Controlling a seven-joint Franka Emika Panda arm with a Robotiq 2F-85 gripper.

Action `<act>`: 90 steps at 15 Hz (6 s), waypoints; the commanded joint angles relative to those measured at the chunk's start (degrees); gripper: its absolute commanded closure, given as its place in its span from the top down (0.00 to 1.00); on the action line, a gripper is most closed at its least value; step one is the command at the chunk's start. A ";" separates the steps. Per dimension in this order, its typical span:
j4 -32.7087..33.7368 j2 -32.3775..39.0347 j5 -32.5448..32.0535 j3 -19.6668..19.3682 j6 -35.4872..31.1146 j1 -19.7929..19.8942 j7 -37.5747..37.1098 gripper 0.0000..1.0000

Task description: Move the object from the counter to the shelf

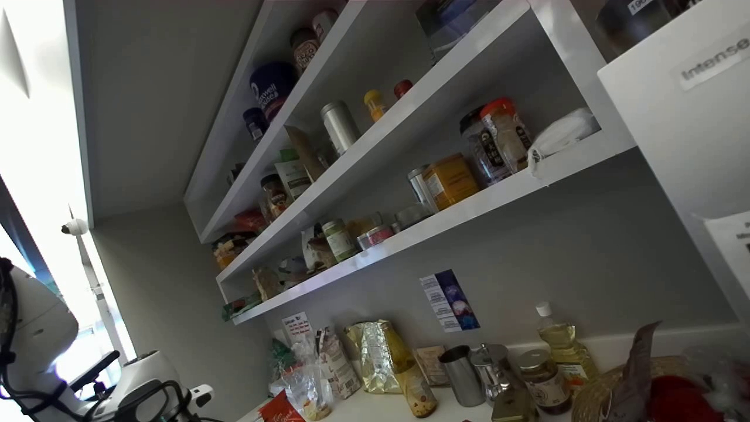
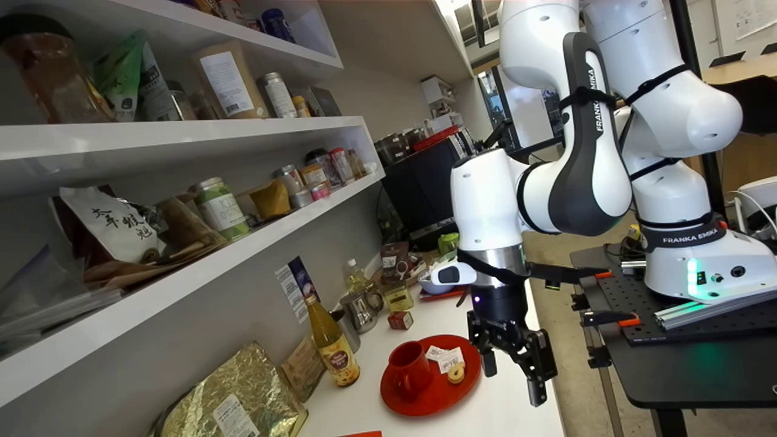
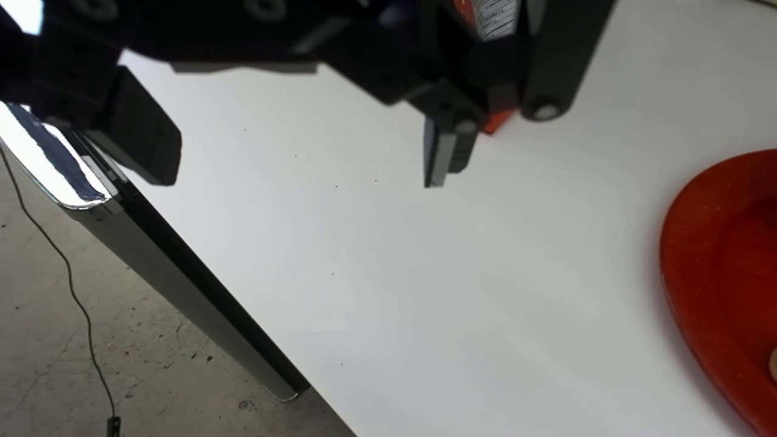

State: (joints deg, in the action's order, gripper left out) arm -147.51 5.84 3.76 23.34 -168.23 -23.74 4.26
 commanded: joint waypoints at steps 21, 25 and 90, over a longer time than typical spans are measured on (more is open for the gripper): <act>31.99 28.04 -53.49 -36.93 -8.10 -34.51 -51.96 1.00; 30.81 27.50 -53.87 -43.11 -6.11 -40.79 -55.96 1.00; 25.14 25.65 -70.00 -65.35 -7.97 -61.23 -79.43 0.01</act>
State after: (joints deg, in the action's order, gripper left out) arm -115.61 40.38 -64.88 -41.11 -179.75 -82.21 -77.46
